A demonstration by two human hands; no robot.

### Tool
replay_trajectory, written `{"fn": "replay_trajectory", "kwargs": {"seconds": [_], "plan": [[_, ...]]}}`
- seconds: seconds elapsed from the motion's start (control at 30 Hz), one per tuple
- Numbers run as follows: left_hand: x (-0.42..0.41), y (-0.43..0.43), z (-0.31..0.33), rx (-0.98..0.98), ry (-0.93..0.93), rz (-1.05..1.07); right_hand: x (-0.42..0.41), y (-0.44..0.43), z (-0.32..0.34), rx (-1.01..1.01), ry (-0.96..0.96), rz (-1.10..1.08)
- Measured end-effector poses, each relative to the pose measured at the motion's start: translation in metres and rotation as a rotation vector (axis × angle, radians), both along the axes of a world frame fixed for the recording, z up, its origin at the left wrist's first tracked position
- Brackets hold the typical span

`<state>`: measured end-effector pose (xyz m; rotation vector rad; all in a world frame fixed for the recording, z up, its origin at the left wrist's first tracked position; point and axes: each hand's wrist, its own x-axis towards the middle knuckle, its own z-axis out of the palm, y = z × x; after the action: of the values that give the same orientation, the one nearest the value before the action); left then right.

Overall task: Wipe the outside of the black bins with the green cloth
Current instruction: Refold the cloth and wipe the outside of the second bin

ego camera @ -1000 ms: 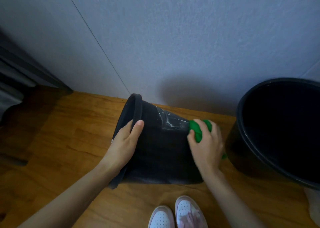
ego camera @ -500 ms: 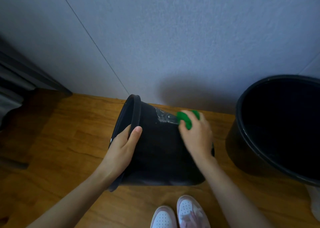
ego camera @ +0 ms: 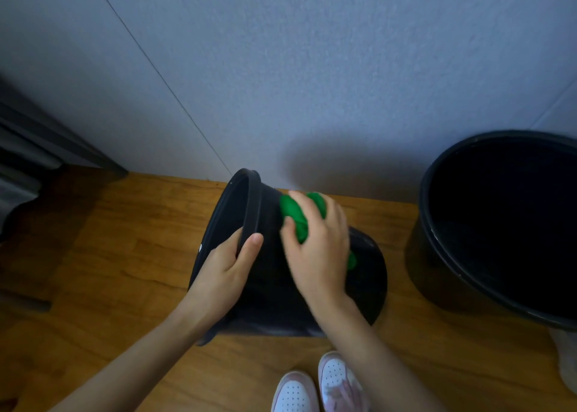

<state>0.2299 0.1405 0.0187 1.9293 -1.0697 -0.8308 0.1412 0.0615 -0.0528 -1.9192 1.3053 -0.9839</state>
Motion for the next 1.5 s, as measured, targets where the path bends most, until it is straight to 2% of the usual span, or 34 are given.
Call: {"fn": "replay_trajectory", "kwargs": {"seconds": [0.13, 0.2, 0.33, 0.5, 0.57, 0.67, 0.83, 0.93, 1.07, 1.17, 1.3, 1.4, 1.5], "plan": [[0.001, 0.001, 0.002, 0.007, 0.045, 0.044, 0.001, -0.011, -0.004, -0.038, 0.031, 0.042], [0.001, 0.002, 0.002, 0.014, 0.067, 0.038, -0.013, -0.029, -0.023, 0.036, 0.093, 0.033], [0.004, 0.004, 0.001, 0.008, 0.069, 0.039, -0.059, -0.052, -0.071, 0.263, 0.282, -0.149], [0.007, 0.003, -0.001, 0.017, 0.042, -0.004, -0.085, -0.049, -0.094, 0.428, 0.303, -0.225], [0.009, 0.006, -0.002, 0.01, 0.035, -0.007, -0.085, -0.041, -0.091, 0.394, 0.3, -0.222], [0.007, 0.007, -0.001, 0.017, 0.013, -0.047, -0.078, -0.027, -0.077, 0.239, 0.29, -0.163], [-0.002, 0.004, 0.0, 0.016, 0.015, -0.128, -0.031, -0.01, -0.017, 0.015, 0.048, -0.014], [-0.002, 0.004, 0.003, 0.01, -0.002, -0.108, -0.003, -0.006, 0.013, -0.03, -0.046, 0.085], [0.0, 0.006, 0.001, 0.028, 0.018, -0.058, 0.002, -0.021, 0.006, -0.039, -0.055, 0.116], [0.001, 0.009, 0.0, 0.021, 0.038, -0.046, -0.009, -0.037, -0.016, 0.008, 0.032, 0.088], [0.004, 0.016, -0.001, 0.01, 0.059, 0.009, -0.038, -0.057, -0.057, 0.219, 0.261, -0.004], [0.004, 0.016, -0.001, 0.017, 0.038, -0.031, -0.06, -0.063, -0.072, 0.344, 0.402, -0.066], [0.003, 0.016, 0.001, 0.022, 0.016, -0.088, -0.068, -0.058, -0.071, 0.374, 0.468, -0.076]]}}
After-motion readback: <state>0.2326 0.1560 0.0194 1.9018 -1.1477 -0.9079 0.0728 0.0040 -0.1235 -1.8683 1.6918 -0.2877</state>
